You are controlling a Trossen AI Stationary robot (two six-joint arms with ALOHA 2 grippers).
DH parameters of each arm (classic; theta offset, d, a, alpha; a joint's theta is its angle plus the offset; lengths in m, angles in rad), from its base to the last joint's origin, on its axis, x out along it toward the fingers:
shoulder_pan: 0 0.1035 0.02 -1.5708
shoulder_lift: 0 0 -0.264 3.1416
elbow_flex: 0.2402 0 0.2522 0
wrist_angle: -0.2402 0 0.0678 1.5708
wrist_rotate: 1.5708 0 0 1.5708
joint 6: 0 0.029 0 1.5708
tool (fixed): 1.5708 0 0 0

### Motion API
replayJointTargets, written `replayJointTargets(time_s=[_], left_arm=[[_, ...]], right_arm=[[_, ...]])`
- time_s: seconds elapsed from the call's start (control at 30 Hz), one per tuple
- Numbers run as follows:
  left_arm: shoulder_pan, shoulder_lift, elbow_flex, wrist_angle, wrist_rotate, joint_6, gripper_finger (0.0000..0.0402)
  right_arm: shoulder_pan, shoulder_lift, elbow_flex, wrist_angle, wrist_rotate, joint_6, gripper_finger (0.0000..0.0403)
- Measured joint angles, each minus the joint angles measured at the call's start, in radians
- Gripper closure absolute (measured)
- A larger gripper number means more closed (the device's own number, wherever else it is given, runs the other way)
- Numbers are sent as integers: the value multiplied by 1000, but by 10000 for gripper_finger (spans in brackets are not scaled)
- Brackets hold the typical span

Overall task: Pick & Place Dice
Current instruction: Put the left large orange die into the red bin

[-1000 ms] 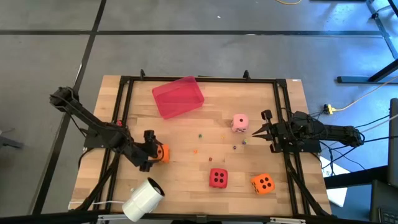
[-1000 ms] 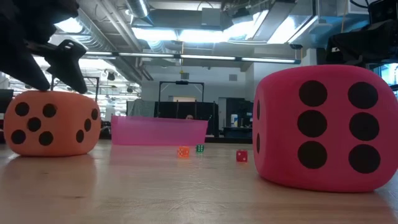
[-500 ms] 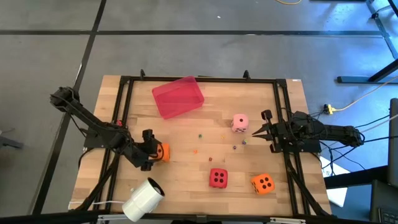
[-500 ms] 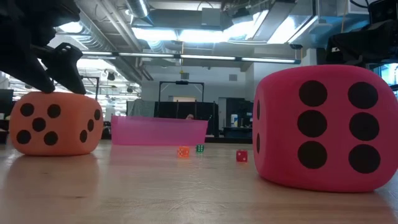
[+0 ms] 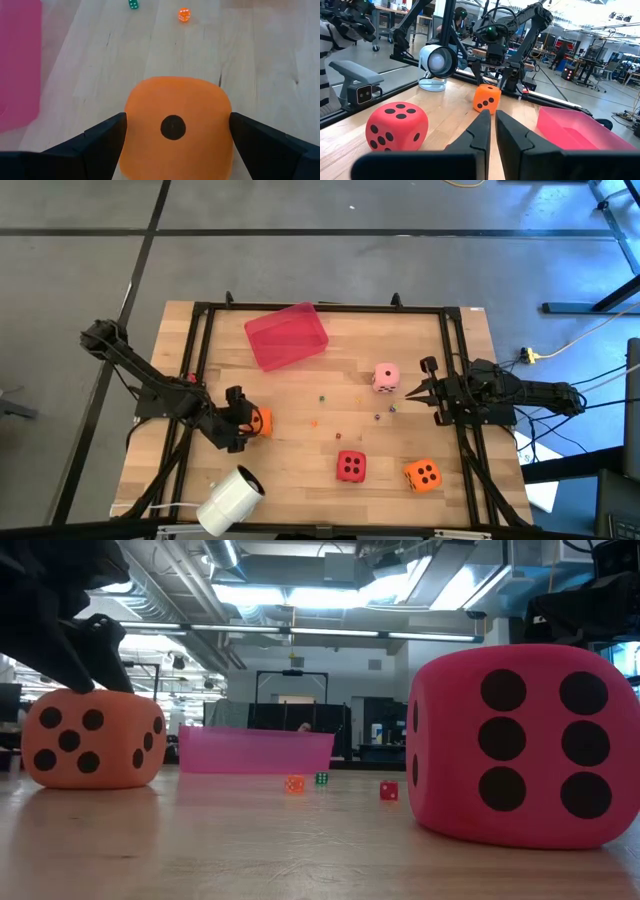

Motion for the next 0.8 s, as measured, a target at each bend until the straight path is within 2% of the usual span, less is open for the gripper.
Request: replayJointTargets(time_s=[0.23,0.57,0.8], left_arm=[[37,0,-19,-9,1,-48,52],[105,-9,-48,24,44,-20,52],[104,-8,-48,105,-18,-3,52]], right_arm=[[0,0,0,0,0,0,374],[0,0,0,0,0,0,374],[0,0,0,0,0,1,374]])
